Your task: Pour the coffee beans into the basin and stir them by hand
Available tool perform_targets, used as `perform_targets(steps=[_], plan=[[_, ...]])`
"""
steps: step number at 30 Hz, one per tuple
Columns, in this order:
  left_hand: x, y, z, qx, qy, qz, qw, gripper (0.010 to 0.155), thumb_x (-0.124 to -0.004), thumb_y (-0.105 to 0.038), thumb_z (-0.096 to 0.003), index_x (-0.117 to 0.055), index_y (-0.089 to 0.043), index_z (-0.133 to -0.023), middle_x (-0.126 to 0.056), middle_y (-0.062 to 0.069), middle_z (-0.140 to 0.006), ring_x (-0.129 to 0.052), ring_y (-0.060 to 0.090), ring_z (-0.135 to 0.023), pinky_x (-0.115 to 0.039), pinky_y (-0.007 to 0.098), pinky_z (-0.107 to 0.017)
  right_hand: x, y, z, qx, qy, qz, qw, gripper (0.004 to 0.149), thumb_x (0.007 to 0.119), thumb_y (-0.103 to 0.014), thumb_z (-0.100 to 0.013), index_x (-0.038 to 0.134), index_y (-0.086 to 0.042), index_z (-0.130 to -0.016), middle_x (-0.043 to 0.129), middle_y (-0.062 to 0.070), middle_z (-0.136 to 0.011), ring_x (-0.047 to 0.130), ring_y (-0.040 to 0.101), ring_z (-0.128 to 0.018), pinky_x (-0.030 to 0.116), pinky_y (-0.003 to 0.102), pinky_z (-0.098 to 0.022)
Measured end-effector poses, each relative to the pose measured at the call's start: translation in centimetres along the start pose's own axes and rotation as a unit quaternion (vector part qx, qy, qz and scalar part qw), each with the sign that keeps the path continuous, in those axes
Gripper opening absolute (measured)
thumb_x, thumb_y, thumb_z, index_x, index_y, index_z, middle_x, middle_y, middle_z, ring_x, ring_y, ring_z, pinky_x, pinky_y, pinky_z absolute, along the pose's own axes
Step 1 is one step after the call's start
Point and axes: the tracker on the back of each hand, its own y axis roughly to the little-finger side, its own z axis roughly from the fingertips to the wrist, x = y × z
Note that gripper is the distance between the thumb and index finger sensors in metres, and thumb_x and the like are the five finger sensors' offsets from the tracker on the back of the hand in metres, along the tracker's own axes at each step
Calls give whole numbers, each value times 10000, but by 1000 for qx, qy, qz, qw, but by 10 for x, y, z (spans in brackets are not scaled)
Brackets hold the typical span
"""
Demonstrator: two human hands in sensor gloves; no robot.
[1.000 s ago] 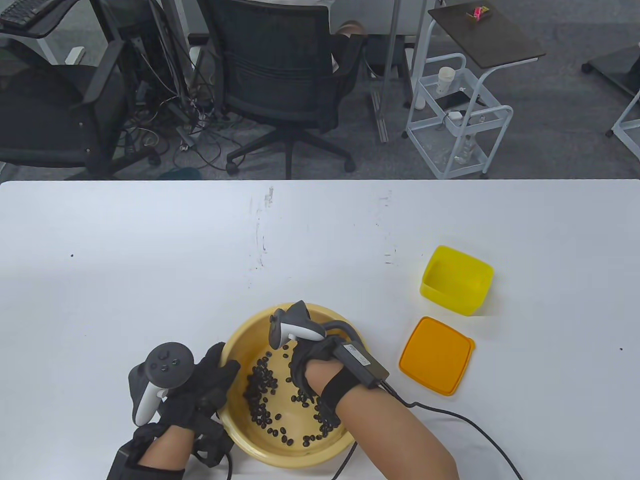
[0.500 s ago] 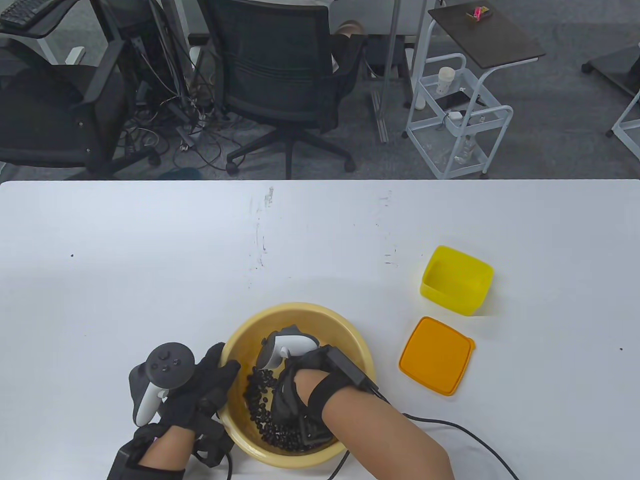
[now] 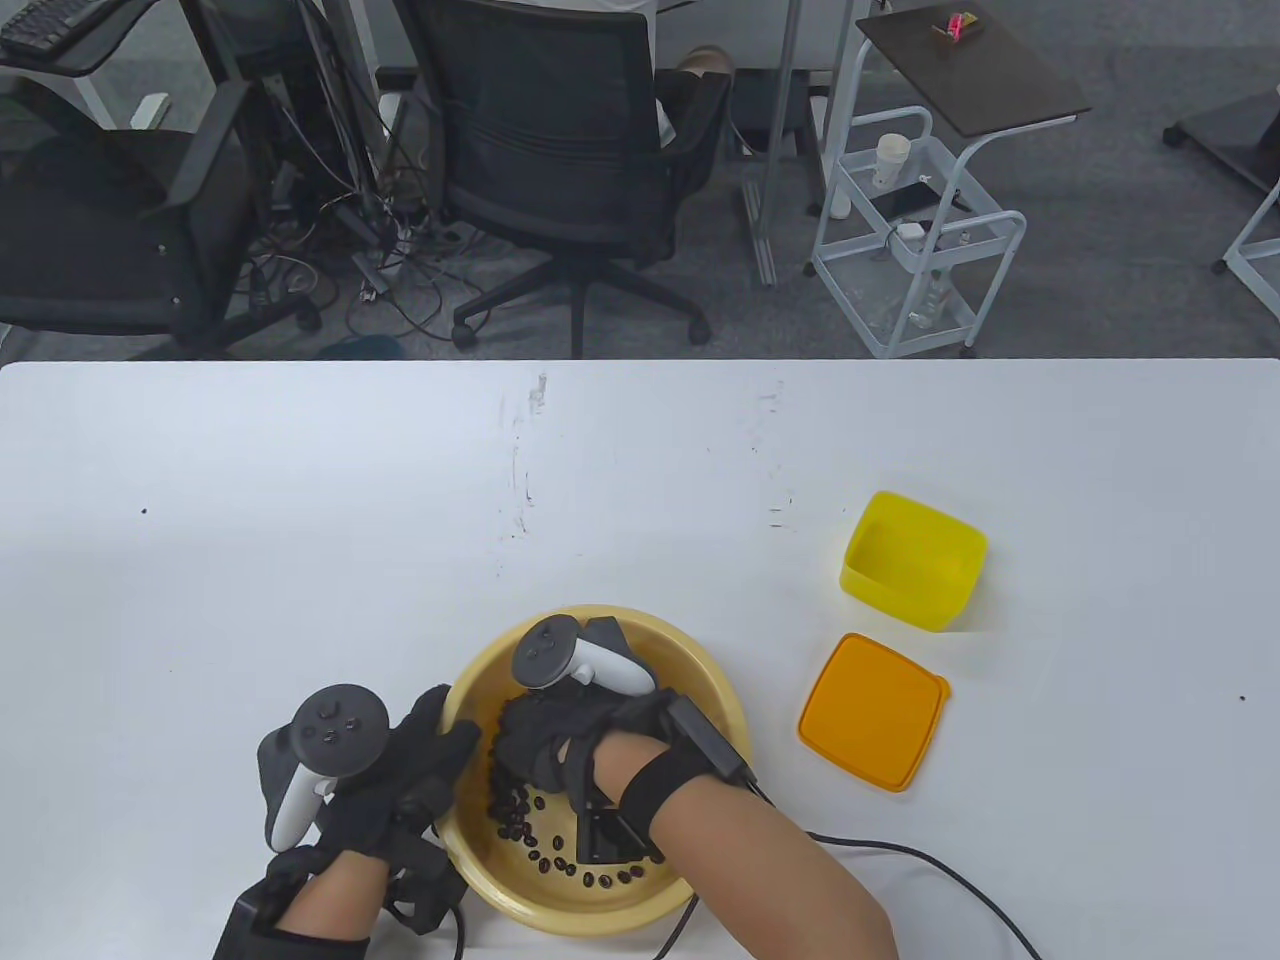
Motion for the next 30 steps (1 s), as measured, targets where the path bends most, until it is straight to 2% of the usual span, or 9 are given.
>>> perform_targets(steps=[3,8,13,19,22,27,30], plan=[[0,0,0,1,0,0,1000,573,-694,-339,-590,-534,-7,-1029,-904,285,-674,-1006,106,-71,-822,381,-570,-6,1,2,25,34,62,997,651,500,-424,-520,198,-75,-979,422,156,-983,655,346,-774,415,559,-643],[0,0,0,3,0,-1,1000,573,-693,-338,-592,-532,-7,-1030,-904,284,-676,-1007,106,-72,-823,379,-570,-14,6,8,91,79,151,981,650,514,-415,-512,232,-58,-977,448,192,-963,698,361,-761,449,570,-631],[0,-1,0,4,-1,-4,1000,573,-692,-340,-592,-532,-8,-1031,-905,280,-678,-1006,105,-73,-820,378,-571,-21,14,15,160,90,172,968,659,547,-399,-502,378,54,-950,592,296,-859,806,432,-694,534,601,-582],[0,-1,0,5,-2,-5,1000,572,-691,-340,-593,-533,-6,-1030,-905,280,-678,-1006,104,-72,-821,375,-573,-12,21,22,211,5,203,956,652,563,-377,-497,501,152,-874,698,388,-729,906,450,-574,630,608,-498],[0,-1,0,5,-3,-5,1000,572,-691,-340,-594,-533,-3,-1029,-906,280,-677,-1006,104,-72,-824,374,-571,-4,24,23,216,-54,172,960,652,575,-378,-493,559,192,-809,759,400,-666,944,455,-504,659,611,-459],[0,-1,1,5,-3,-6,1000,574,-691,-341,-593,-532,-4,-1030,-907,279,-676,-1006,103,-73,-822,374,-572,18,26,16,181,-164,69,967,662,593,-390,-479,631,218,-739,830,406,-593,989,467,-427,684,626,-429],[0,-1,0,5,-3,-6,1000,574,-690,-341,-594,-531,-4,-1030,-905,280,-678,-1006,104,-72,-822,375,-572,28,13,13,121,-197,18,973,675,594,-398,-478,627,220,-749,832,405,-606,988,475,-445,678,631,-440]])
